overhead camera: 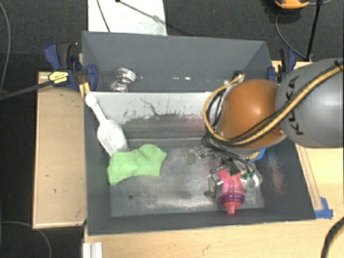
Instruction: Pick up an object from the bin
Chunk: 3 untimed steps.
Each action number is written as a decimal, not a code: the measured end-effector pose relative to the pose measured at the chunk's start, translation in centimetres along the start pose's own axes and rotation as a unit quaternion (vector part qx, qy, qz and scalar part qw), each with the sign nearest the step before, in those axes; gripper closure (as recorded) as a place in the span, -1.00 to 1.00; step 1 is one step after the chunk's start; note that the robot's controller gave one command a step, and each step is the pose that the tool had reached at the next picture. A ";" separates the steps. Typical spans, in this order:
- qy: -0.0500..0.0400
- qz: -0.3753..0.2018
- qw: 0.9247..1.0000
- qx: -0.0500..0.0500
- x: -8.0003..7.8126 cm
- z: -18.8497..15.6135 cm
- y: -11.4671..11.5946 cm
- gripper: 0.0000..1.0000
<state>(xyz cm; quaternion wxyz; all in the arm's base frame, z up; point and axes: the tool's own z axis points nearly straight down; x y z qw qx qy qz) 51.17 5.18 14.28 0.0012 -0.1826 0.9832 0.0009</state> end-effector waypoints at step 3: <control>-0.002 0.022 1.000 -0.002 -9.9 7.3 9.0 1.00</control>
Offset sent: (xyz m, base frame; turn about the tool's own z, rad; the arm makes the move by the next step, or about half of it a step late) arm -0.0292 -0.1216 -0.0728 -0.2371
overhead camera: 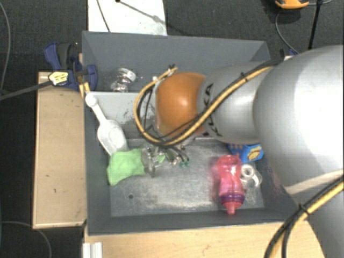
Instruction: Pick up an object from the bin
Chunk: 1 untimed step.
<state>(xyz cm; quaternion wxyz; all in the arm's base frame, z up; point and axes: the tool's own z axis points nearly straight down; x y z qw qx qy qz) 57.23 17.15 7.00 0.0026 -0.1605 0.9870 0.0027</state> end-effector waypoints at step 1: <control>0.001 0.002 1.000 0.001 0.2 0.0 -0.3 1.00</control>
Offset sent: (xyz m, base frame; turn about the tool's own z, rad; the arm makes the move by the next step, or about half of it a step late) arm -0.0001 -0.0003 0.0577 0.0000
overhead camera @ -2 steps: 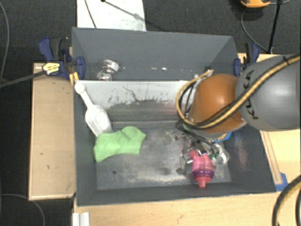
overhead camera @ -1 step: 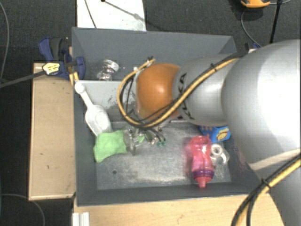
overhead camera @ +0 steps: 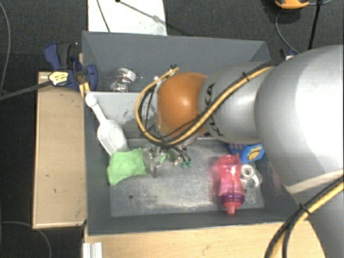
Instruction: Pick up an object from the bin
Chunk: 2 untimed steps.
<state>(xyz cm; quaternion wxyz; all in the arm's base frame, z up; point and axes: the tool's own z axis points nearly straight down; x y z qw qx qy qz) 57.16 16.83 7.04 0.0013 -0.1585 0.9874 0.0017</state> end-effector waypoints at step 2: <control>0.003 0.001 1.000 0.001 0.2 -2.1 -0.1 1.00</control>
Offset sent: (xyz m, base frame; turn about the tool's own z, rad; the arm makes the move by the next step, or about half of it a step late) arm 0.0000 0.0000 0.0560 0.0000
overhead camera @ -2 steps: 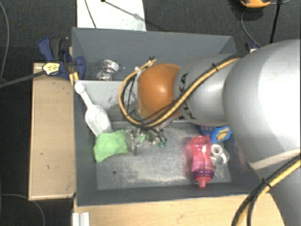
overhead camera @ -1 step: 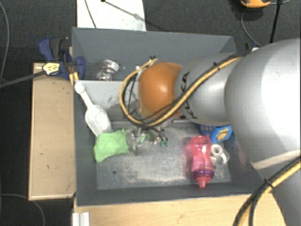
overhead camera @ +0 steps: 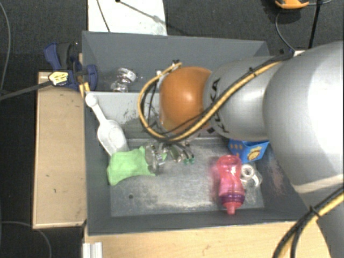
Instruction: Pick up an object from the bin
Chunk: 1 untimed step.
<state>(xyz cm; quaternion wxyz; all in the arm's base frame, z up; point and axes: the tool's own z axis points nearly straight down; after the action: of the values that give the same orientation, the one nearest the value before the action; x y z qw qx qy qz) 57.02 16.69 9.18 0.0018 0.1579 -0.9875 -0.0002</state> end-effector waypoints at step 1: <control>-0.004 0.000 1.000 0.000 -0.2 -1.5 0.0 1.00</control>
Offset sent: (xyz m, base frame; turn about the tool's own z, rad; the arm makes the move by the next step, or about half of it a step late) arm 0.0000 0.0000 0.0012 0.0000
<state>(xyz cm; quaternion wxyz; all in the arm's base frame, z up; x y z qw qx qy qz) 57.20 16.75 10.71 -0.0018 0.1576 -0.9875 -0.0006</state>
